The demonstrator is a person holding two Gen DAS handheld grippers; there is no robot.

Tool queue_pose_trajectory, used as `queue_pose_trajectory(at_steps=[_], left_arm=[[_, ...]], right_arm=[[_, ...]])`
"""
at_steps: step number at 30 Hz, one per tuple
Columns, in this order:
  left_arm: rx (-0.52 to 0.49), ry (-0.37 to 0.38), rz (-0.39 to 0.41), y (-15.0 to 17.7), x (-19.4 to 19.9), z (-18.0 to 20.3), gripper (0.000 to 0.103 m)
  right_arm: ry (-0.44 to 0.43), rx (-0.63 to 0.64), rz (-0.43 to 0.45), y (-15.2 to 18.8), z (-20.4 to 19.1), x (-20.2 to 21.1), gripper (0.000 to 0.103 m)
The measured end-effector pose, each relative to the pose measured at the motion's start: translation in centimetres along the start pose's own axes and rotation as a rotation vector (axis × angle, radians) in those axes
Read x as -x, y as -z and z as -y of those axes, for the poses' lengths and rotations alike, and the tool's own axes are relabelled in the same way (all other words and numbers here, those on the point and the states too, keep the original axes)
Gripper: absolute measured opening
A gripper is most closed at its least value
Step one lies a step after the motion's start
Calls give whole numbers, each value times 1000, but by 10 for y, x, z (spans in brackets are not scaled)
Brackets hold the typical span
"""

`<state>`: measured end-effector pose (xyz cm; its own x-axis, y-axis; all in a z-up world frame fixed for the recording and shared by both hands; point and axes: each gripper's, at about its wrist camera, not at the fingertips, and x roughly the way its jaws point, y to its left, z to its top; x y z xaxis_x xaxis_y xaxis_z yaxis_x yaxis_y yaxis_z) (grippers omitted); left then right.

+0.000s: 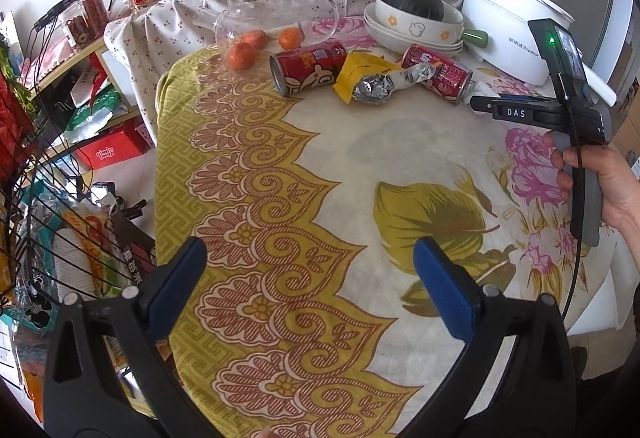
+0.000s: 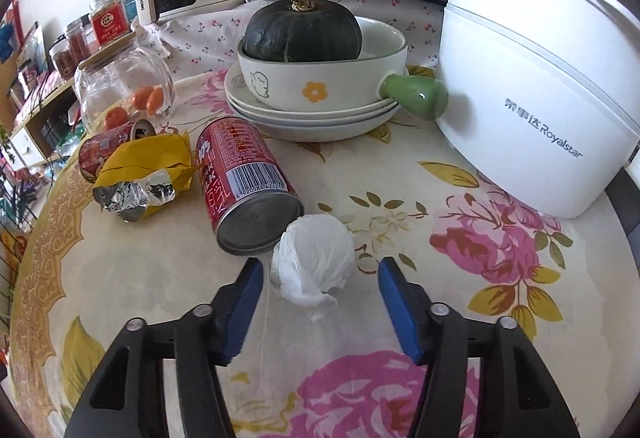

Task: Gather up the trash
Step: 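Grasp the white crumpled tissue with the right gripper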

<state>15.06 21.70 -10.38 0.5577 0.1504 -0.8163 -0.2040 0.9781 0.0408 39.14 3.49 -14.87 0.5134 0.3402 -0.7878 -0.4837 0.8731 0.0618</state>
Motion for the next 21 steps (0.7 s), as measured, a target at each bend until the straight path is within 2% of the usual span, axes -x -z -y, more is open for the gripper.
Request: queue_pose_trajectory(at_steps=[3, 5, 10, 14, 21], left_arm=[[14, 12, -10, -4, -3, 8, 102], [30, 18, -14, -8, -5, 14, 102], [172, 93, -18, -28, -13, 30, 102], [209, 106, -4, -48, -32, 60, 102], [303, 141, 3, -79, -82, 120, 93]], right_arm=[[-18, 4, 13, 1, 3, 3, 28], [-28, -8, 17, 2, 8, 9, 26], [-46, -37, 19, 12, 27, 35, 25], [-44, -13, 28, 29, 43, 62, 25], [-38, 40, 34, 47, 69, 95, 25]])
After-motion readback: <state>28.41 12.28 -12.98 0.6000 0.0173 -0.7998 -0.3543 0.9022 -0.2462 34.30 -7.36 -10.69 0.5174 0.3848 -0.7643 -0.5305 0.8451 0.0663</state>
